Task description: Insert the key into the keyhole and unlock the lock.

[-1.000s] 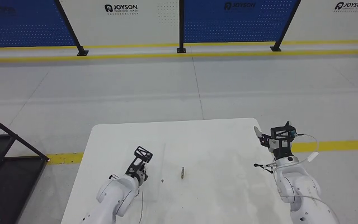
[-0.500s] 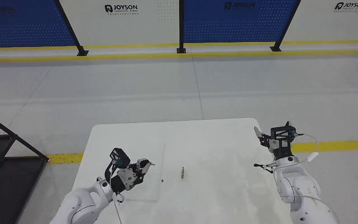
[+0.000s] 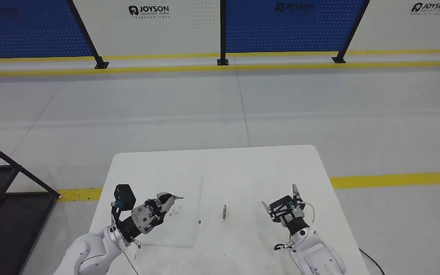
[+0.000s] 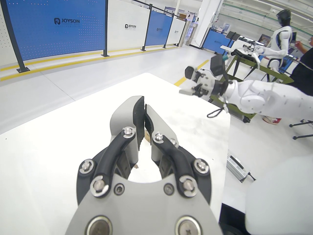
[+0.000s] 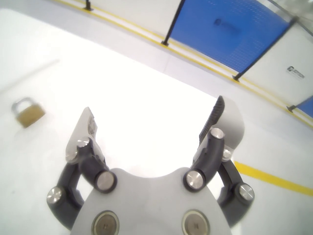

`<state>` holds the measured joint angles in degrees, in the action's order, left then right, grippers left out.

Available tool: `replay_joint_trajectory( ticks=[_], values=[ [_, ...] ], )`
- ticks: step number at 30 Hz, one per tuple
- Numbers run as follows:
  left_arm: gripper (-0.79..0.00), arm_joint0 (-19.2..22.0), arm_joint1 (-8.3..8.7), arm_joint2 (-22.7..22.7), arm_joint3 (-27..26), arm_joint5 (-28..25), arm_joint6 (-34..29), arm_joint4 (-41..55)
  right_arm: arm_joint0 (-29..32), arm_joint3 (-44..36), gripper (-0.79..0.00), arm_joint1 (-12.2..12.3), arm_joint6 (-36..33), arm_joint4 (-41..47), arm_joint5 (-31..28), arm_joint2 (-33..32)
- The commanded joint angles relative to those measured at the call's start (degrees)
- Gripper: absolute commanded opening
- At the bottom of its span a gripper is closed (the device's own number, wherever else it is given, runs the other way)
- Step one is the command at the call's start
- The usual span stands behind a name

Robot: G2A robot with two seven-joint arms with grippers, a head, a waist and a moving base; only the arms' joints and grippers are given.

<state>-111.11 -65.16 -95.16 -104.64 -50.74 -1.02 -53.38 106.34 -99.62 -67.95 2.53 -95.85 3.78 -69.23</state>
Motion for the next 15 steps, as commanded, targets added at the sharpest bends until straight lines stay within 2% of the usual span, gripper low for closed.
replay_joint_trajectory(
  ticks=[1,7,11,13,15],
  values=[
    [-0.785,0.0,0.00,0.0,0.0,0.0,0.0,0.0,-1.3,2.9,0.000,-0.6,-0.9,-0.8,-1.6,4.7],
    [-0.785,0.0,0.00,0.0,0.0,0.0,0.0,0.0,-9.1,11.8,0.000,-3.3,-5.0,3.6,-2.8,14.7],
    [-0.785,0.0,0.00,0.0,0.0,0.0,0.0,0.0,-13.2,17.1,0.000,-5.2,-3.3,4.9,0.7,19.3],
    [-0.785,0.0,0.00,0.0,0.0,0.0,0.0,0.0,-14.8,19.0,-0.194,-5.9,-2.4,6.8,0.9,20.5],
    [-0.785,0.0,0.00,0.0,0.0,0.0,0.0,0.0,-16.0,20.6,-0.234,-6.5,-2.0,8.2,1.0,21.5]
  ],
)
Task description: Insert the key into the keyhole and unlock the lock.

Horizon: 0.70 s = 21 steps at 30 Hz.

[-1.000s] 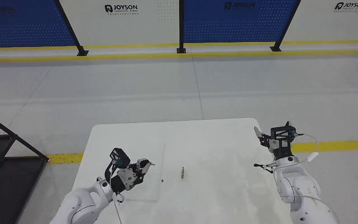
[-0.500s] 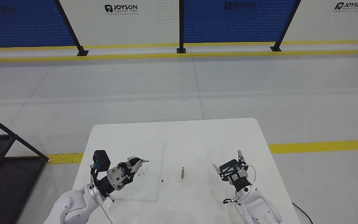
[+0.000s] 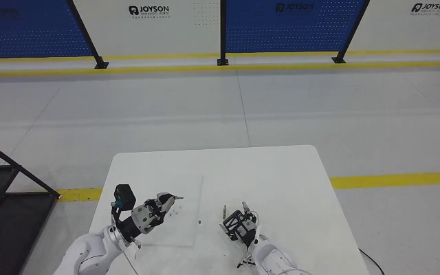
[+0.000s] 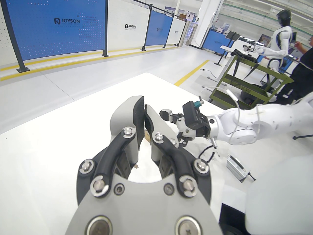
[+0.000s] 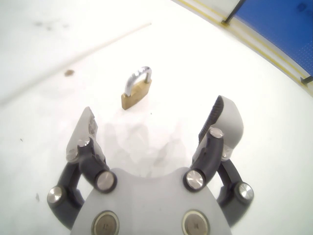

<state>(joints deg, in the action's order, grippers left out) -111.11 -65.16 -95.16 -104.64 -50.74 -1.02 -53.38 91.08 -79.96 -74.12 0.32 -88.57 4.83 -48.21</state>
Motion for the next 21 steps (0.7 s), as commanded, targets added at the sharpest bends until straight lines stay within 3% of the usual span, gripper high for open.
replay_joint_trajectory(
  ticks=[1,3,5,9,18,21],
  values=[
    [-0.785,0.0,0.00,0.0,0.0,0.0,0.0,0.0,-1.2,1.7,-0.286,-0.6,0.5,1.4,0.1,0.9],
    [-0.785,0.0,0.00,0.0,0.0,0.0,0.0,0.0,-1.9,2.7,-0.271,-1.0,1.2,2.3,0.2,1.5],
    [-0.785,0.0,0.00,0.0,0.0,0.0,0.0,0.0,-2.4,3.4,-0.345,-1.2,1.7,2.8,0.1,1.9],
    [-0.785,0.0,0.00,0.0,0.0,0.0,0.0,0.0,-2.9,4.1,-0.409,-1.7,3.4,4.0,0.3,2.2],
    [-0.785,0.0,0.00,0.0,0.0,0.0,0.0,0.0,-4.7,5.4,-0.449,-2.5,1.4,5.0,0.8,2.9],
    [-0.785,0.0,0.00,0.0,0.0,0.0,0.0,0.0,-5.1,5.8,-0.502,-2.8,0.8,5.5,1.0,3.1]
  ],
)
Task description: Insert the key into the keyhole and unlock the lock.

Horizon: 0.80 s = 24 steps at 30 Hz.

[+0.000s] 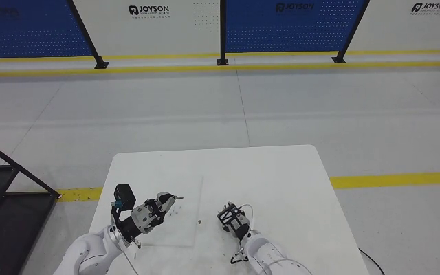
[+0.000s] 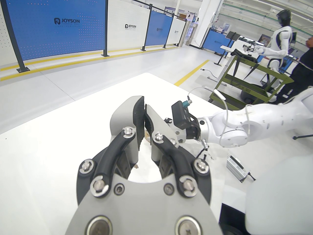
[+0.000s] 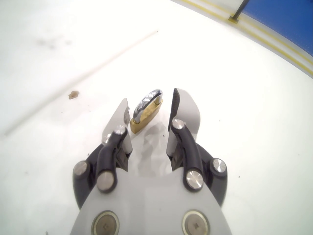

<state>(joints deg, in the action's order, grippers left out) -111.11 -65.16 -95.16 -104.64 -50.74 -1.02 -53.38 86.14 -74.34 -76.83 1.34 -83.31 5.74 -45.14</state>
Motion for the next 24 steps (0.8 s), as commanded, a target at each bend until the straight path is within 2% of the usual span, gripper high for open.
replay_joint_trajectory(
  ticks=[1,5,8,16,18,24],
  values=[
    [-0.785,0.0,0.00,0.0,0.0,0.0,0.0,0.0,-0.3,0.3,-0.514,-0.2,-0.4,0.4,0.1,0.1],
    [-0.785,0.0,0.00,0.0,0.0,0.0,0.0,0.0,-0.6,0.7,-0.610,-0.4,-1.1,0.3,0.5,0.2],
    [-0.785,0.0,0.00,0.0,0.0,0.0,0.0,0.0,-0.5,0.7,-0.779,-0.5,-1.1,0.3,0.5,0.3],
    [-0.785,0.0,0.00,0.0,0.0,0.0,0.0,0.0,0.9,-2.9,-0.785,-0.1,1.3,1.6,-0.9,-1.8],
    [-0.785,0.0,0.00,0.0,0.0,0.0,0.0,0.0,2.1,-5.5,-0.785,0.5,4.1,4.9,-3.7,-4.3],
    [-0.785,0.0,0.00,0.0,0.0,0.0,0.0,0.0,7.0,-11.6,-0.785,3.1,13.3,17.6,-23.5,-14.5]
  ],
)
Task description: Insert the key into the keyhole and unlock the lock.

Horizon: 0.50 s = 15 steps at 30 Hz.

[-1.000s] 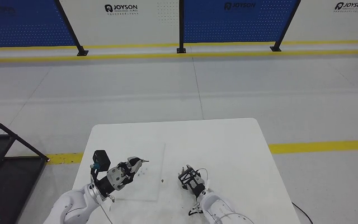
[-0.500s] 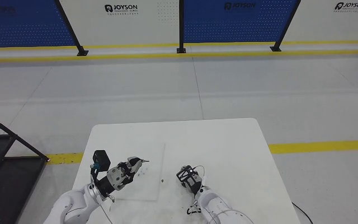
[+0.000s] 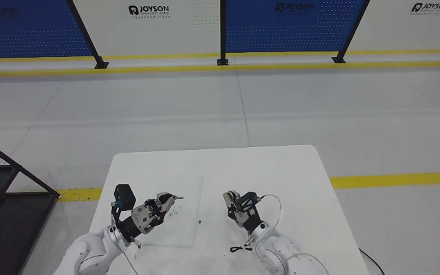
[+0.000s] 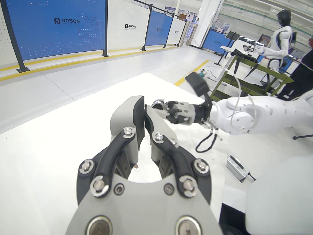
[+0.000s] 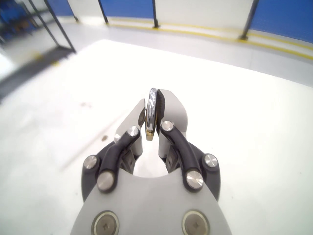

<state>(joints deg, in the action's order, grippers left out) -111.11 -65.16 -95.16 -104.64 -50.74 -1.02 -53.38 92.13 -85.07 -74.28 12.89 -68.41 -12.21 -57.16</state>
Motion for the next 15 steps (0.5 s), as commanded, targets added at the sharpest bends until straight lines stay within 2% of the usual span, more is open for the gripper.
replay_joint_trajectory(
  ticks=[1,4,9,15],
  values=[
    [-0.785,0.0,0.00,0.0,0.0,0.0,0.0,0.0,1.6,-1.7,-0.785,1.0,3.1,4.8,-9.8,-4.1],
    [-0.785,0.0,0.00,0.0,0.0,0.0,0.0,0.0,2.4,-1.9,-0.785,2.1,5.9,10.3,-22.3,-7.9],
    [-0.785,0.0,0.00,0.0,0.0,0.0,0.0,0.0,0.8,1.1,-0.785,2.8,7.7,15.2,-38.2,-9.3],
    [-0.785,0.0,0.00,0.0,0.0,0.0,0.0,0.0,0.3,1.9,-0.785,2.9,7.1,14.8,-39.0,-9.5]
  ],
)
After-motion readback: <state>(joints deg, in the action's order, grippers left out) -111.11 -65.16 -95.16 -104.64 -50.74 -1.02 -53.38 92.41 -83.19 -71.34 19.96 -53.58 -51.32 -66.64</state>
